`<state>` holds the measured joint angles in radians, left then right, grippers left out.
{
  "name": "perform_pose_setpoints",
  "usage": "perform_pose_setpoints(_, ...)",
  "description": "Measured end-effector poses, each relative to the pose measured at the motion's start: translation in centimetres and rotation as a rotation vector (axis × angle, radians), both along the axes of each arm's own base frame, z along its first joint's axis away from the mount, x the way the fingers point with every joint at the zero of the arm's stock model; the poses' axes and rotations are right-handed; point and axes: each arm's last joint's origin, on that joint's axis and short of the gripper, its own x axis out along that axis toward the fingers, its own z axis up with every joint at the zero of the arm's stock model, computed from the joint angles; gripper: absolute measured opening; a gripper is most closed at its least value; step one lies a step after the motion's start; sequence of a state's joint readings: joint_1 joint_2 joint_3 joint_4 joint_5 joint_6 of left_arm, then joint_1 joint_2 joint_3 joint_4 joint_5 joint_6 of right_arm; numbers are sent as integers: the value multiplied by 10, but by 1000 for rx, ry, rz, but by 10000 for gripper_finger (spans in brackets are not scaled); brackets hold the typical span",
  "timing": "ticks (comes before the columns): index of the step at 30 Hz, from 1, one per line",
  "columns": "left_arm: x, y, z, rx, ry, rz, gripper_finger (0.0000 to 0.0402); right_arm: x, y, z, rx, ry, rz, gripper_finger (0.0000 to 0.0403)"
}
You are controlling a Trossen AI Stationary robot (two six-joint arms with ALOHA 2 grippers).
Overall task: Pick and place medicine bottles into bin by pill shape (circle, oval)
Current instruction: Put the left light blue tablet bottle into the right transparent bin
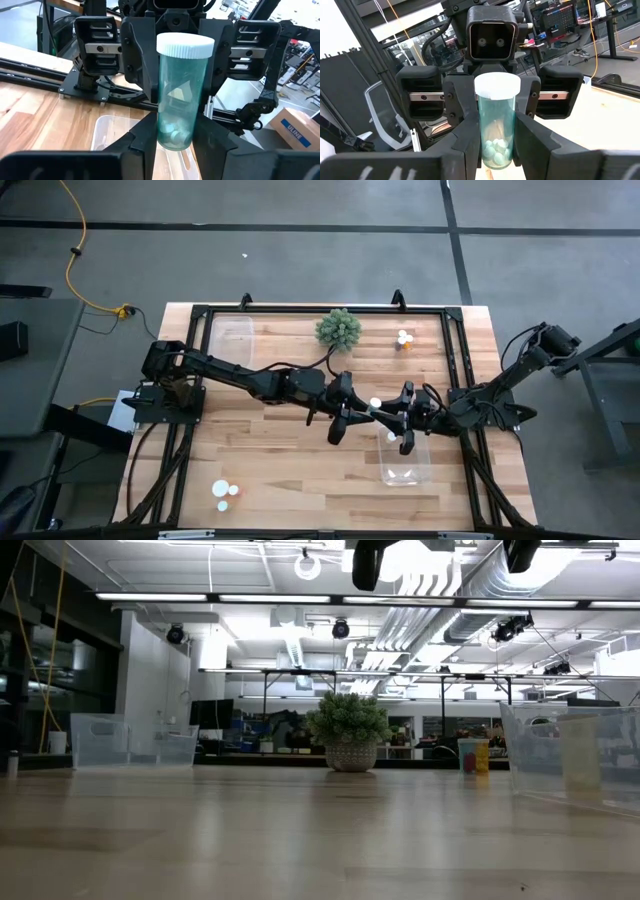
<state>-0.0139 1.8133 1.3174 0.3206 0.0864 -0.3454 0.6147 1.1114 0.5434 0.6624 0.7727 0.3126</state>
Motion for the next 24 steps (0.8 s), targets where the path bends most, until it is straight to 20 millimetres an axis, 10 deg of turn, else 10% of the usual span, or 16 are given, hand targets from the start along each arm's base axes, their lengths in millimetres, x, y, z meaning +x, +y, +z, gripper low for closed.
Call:
perform_pose_setpoints(15, 0, 0, 0, 0, 0, 0, 97, 0, 0, 0, 0, 0, 2, 109)
perform_pose_setpoints(24, 0, 0, -1, 0, 13, 1, 97, -1, -1, 2, 4, -6, 5, 204)
